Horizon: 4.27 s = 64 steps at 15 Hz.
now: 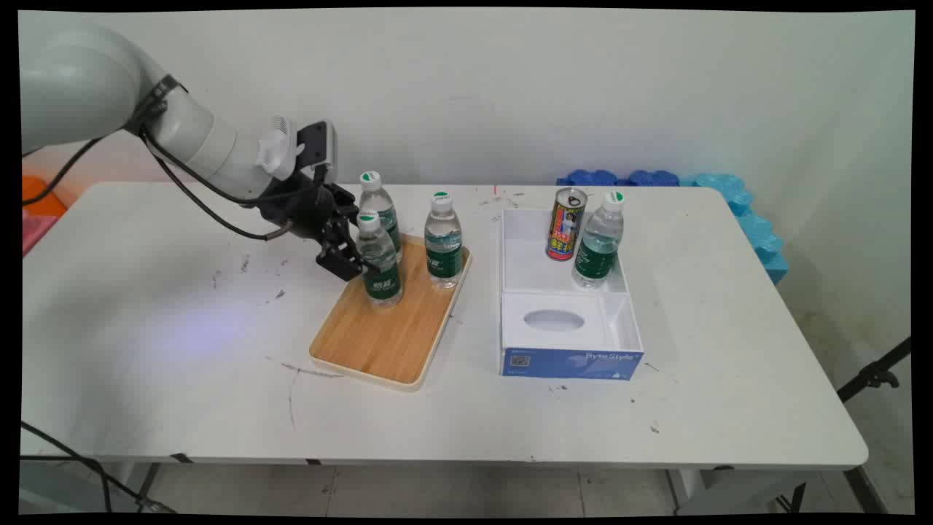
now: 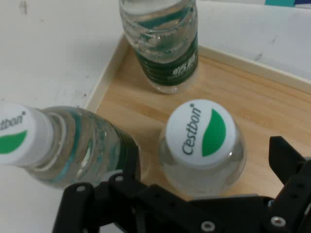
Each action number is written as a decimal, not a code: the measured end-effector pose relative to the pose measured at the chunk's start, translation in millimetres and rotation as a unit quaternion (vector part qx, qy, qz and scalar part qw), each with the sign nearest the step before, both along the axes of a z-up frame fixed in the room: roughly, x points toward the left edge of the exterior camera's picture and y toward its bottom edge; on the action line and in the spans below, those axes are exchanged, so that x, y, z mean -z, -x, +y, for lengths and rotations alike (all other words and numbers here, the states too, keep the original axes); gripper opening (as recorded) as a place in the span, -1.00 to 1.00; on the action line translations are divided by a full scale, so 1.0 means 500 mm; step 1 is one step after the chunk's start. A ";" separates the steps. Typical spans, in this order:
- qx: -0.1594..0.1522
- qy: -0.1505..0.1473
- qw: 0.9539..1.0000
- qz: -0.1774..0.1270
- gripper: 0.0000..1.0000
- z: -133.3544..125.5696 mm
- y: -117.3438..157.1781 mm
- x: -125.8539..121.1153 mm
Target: Pick up the green bottle from the white box, then place the picked object on the tray
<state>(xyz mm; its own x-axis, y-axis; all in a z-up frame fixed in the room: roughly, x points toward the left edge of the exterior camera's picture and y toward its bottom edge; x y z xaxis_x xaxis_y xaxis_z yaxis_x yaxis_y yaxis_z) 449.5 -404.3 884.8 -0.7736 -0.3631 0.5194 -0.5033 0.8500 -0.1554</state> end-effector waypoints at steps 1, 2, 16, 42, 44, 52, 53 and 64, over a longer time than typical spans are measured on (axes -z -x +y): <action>-0.002 0.001 1.000 0.001 1.00 0.002 0.002 -0.008; -0.005 0.003 1.000 0.002 1.00 0.003 0.006 -0.019; -0.015 0.039 0.999 0.027 1.00 -0.045 0.239 -0.164; -0.034 0.031 0.999 0.004 -1.00 -0.308 0.691 0.026; -0.035 0.029 0.999 0.001 -1.00 -0.312 0.695 0.031; -0.035 0.026 0.999 0.002 -1.00 -0.308 0.699 -0.001; -0.031 0.028 0.999 0.005 -1.00 -0.305 0.698 -0.018; 0.011 0.048 0.997 0.059 -1.00 -0.212 0.564 -0.187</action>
<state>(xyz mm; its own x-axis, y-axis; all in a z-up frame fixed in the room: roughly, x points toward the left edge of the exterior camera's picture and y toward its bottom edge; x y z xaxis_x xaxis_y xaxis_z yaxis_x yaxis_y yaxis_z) 167.6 -510.3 978.5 -0.7131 -0.2896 0.6384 -0.5034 0.8454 -0.1787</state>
